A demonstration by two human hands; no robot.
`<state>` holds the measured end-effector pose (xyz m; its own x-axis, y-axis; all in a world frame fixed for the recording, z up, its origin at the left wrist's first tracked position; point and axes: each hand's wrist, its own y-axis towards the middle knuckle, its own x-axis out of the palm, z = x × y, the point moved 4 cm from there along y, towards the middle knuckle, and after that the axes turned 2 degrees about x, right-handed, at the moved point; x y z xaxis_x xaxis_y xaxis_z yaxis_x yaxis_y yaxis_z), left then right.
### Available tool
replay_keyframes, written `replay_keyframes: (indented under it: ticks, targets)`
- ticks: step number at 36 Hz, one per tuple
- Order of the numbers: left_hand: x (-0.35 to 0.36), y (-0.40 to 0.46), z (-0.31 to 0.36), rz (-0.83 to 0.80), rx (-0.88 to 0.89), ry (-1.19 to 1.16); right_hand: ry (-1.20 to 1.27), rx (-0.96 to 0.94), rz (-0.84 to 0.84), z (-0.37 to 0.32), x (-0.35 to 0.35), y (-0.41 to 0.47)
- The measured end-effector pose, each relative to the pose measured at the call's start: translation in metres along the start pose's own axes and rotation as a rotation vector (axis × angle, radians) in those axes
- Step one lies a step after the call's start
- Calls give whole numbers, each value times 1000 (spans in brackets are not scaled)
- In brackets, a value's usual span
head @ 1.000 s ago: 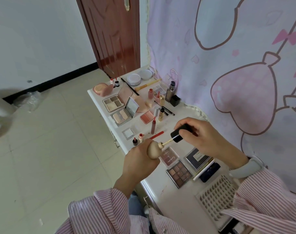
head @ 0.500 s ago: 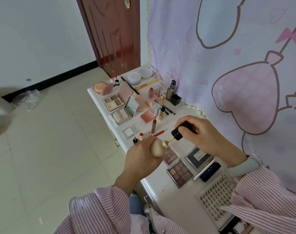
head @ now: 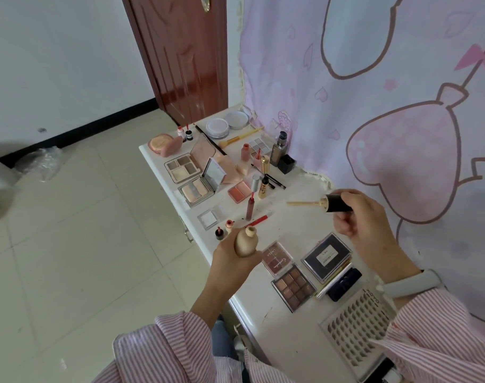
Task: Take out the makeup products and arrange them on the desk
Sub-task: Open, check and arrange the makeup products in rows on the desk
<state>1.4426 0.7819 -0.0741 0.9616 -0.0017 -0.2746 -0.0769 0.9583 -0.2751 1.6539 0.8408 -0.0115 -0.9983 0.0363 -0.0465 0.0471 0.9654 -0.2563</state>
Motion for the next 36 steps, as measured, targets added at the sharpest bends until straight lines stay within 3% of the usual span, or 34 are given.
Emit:
replay_keyframes:
  ticks: [5, 17, 36]
  targets:
    - [19, 6, 0, -45, -3, 6, 246, 171, 8, 32, -3, 0]
    - [31, 20, 16, 38, 190, 264, -225, -31, -15, 8, -6, 5]
    - [39, 24, 18, 127, 328, 467, -434, -187, -88, 2, 9, 1]
